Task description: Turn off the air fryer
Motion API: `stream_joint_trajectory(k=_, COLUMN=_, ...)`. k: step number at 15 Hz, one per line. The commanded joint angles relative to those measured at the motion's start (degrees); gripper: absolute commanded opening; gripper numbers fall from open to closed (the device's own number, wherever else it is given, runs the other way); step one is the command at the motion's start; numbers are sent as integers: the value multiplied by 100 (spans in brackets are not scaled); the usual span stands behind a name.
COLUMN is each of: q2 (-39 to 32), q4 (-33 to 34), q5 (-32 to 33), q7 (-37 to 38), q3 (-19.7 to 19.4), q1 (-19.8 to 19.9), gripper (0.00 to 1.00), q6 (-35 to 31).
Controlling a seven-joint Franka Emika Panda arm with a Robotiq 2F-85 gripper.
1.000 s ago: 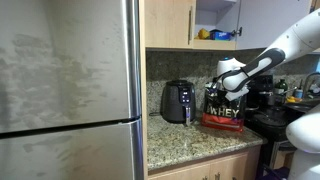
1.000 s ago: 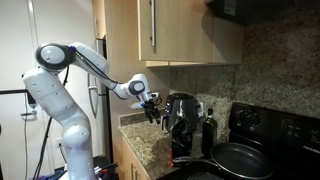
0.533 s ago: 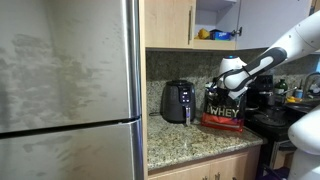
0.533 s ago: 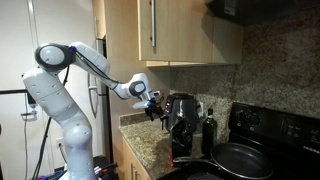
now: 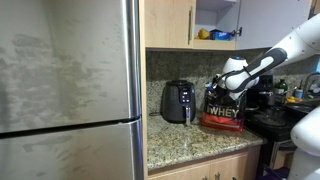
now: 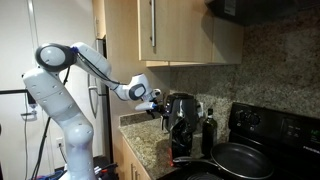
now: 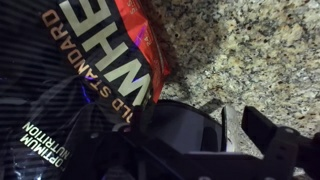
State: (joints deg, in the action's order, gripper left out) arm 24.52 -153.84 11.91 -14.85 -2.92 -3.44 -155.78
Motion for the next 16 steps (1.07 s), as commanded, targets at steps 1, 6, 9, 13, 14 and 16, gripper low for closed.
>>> stream_joint_trajectory(k=1, q2=131, q4=40, q5=-1120, q7=-1298, q3=-659, q1=-861, gripper=100, q6=624)
stream_joint_trajectory(k=6, q2=147, q4=653, q5=-2439, q7=-2345, q3=-616, q1=-1976, gripper=100, q6=1485)
stream_joint_trajectory(k=9, q2=211, q4=659, q5=-2548, q7=-2291, q3=-372, q1=-1900, gripper=100, q6=1486)
stream_joint_trajectory(k=13, q2=207, q4=827, q5=-2619, q7=-2291, q3=-290, q1=-2007, gripper=100, q6=1660)
stream_joint_trajectory(k=14, q2=-120, q4=944, q5=-2589, q7=-2155, q3=-215, q1=-1994, gripper=100, q6=1596)
stream_joint_trajectory(k=16, q2=-633, q4=1113, q5=-2982, q7=-1923, q3=-135, q1=-2113, gripper=100, q6=1074)
